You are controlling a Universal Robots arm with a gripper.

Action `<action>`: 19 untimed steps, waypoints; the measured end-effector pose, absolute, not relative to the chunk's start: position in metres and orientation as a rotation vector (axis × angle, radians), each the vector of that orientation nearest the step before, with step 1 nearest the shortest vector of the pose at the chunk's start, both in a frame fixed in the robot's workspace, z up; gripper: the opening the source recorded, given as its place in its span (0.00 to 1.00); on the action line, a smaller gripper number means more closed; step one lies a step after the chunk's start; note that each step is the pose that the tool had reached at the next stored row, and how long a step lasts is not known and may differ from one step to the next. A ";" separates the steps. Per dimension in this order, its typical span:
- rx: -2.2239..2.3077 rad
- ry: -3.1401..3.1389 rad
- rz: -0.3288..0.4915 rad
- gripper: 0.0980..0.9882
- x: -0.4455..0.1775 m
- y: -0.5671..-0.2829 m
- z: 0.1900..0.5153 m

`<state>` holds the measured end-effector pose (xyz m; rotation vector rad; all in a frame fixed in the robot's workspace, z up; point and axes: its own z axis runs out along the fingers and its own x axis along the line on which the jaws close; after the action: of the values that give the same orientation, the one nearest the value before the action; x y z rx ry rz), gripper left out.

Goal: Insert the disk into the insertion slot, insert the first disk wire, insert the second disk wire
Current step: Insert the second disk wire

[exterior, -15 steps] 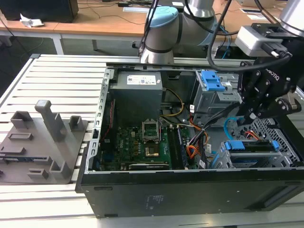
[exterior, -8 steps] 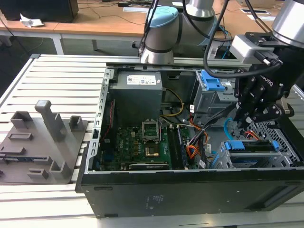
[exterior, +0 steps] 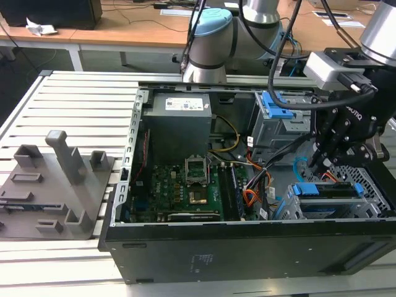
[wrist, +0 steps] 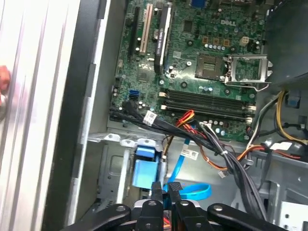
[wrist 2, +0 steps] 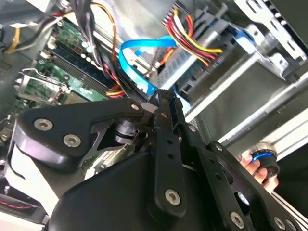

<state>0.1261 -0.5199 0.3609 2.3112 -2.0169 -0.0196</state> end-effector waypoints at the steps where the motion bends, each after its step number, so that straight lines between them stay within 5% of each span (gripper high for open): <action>1: 2.311 -2.017 -0.020 0.07 0.126 -0.525 0.361; 19: 2.161 -2.175 -0.031 0.07 0.146 -0.532 0.347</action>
<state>0.1461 -0.5323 0.3470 2.1611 -2.1754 -0.0310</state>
